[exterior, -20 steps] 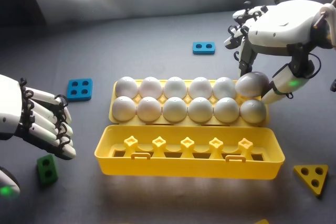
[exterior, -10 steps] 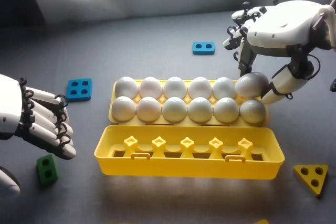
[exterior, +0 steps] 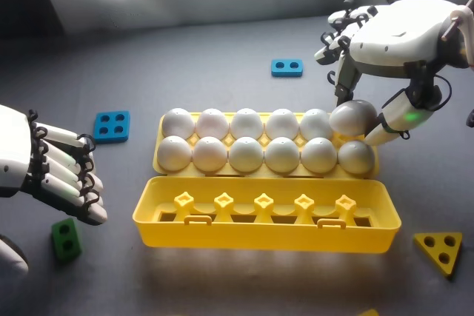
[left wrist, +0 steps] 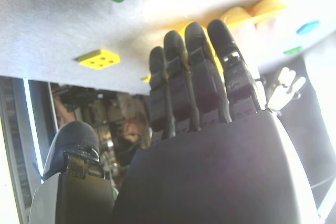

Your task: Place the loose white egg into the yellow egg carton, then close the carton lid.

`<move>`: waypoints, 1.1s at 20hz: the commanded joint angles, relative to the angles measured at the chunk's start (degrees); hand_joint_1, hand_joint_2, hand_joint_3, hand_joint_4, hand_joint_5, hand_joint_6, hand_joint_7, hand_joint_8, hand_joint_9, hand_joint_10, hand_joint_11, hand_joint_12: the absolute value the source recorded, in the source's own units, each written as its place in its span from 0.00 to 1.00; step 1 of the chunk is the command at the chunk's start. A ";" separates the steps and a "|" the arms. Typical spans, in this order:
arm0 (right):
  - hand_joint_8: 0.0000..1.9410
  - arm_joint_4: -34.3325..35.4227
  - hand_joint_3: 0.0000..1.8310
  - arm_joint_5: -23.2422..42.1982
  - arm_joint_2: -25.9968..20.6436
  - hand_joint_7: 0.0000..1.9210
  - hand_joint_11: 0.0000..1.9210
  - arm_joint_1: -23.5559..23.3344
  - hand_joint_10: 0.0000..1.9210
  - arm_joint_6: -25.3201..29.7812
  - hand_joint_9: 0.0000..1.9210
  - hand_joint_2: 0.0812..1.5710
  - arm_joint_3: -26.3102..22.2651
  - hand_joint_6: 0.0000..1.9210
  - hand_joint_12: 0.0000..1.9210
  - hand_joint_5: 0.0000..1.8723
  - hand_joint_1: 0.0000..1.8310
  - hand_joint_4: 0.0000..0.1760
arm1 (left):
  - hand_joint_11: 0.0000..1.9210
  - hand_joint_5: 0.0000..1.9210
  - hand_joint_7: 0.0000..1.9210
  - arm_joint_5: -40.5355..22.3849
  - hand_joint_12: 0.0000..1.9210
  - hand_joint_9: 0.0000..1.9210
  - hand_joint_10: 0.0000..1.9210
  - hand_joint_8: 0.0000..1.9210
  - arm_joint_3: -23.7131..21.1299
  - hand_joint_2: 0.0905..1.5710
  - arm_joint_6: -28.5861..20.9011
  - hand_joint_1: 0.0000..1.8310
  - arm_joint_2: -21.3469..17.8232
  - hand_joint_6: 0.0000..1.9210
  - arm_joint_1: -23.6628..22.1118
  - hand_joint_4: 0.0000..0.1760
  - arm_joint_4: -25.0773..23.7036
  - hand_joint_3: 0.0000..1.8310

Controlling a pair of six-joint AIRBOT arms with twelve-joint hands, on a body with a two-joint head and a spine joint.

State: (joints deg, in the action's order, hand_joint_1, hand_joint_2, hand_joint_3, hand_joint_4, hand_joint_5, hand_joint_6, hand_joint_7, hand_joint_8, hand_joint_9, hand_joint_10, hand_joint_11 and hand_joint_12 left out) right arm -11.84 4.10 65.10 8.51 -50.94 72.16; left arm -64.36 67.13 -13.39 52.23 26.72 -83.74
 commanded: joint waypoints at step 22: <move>0.00 0.31 0.00 8.07 -1.80 0.08 0.03 -0.53 0.00 -1.27 0.04 0.55 -1.31 0.00 0.03 0.10 0.19 0.00 | 0.00 0.23 0.26 -2.42 0.49 0.23 0.00 0.00 0.48 0.74 -0.44 0.00 -0.96 0.00 -0.02 0.00 3.64 0.00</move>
State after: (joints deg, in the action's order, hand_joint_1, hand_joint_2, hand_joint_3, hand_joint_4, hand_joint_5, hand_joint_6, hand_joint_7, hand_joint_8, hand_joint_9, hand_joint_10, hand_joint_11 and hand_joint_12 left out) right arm -11.81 5.41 64.07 8.80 -52.42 70.67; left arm -64.25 67.13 -13.72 52.23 26.72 -83.72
